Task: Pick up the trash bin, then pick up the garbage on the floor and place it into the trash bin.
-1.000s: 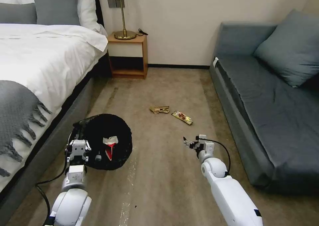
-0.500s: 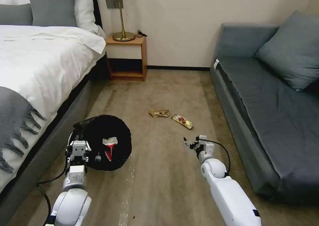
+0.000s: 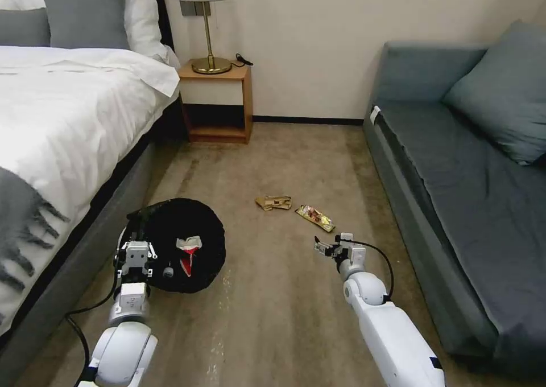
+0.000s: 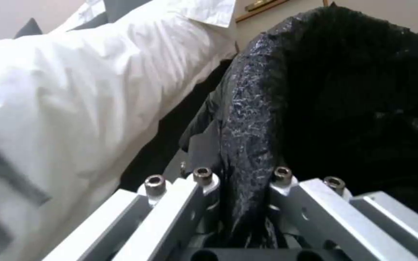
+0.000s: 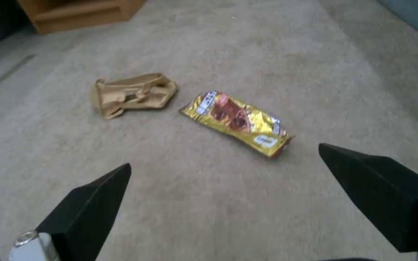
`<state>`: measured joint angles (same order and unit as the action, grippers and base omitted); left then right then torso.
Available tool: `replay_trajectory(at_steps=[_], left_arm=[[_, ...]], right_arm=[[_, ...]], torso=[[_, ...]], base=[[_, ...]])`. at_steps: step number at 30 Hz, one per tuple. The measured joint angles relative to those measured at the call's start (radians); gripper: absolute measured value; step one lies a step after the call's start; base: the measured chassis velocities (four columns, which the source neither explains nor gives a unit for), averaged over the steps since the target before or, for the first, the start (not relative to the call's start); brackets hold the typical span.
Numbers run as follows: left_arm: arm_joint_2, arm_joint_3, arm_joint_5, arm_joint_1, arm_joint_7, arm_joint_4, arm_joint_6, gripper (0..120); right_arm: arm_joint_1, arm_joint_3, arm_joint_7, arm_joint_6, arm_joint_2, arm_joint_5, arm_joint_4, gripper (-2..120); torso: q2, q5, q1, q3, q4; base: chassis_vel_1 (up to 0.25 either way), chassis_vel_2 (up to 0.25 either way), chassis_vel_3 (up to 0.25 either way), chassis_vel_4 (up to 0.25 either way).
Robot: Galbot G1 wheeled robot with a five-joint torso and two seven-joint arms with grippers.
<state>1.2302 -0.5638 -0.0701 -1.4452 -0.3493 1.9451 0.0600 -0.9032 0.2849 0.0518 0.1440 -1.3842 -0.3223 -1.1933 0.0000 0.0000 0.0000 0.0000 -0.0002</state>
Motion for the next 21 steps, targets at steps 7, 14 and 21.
replay_trajectory(at_steps=[7, 14, 21], left_arm=[[0.002, 0.003, 0.0, 0.011, 0.001, -0.01, 0.0, 5], [0.002, 0.005, 0.001, 0.019, 0.004, -0.02, 0.0, 5], [0.003, 0.013, 0.003, 0.026, 0.012, -0.03, 0.0, 5]], right_arm=[[0.015, -0.003, -0.004, -0.001, -0.002, 0.001, 0.012, 100], [0.02, -0.004, -0.007, -0.004, 0.0, 0.003, 0.022, 100], [0.022, -0.008, -0.037, -0.065, 0.0, 0.078, 0.023, 100]], torso=[[0.0, 0.0001, 0.0, 0.0, 0.0003], [0.0, 0.0001, 0.0, 0.0, 0.0001], [0.0, 0.0001, 0.0, 0.0, 0.0003]], base=[[-0.13, 0.139, 0.139, -0.133], [-0.146, 0.144, 0.134, -0.148], [-0.138, 0.14, 0.145, -0.145]])
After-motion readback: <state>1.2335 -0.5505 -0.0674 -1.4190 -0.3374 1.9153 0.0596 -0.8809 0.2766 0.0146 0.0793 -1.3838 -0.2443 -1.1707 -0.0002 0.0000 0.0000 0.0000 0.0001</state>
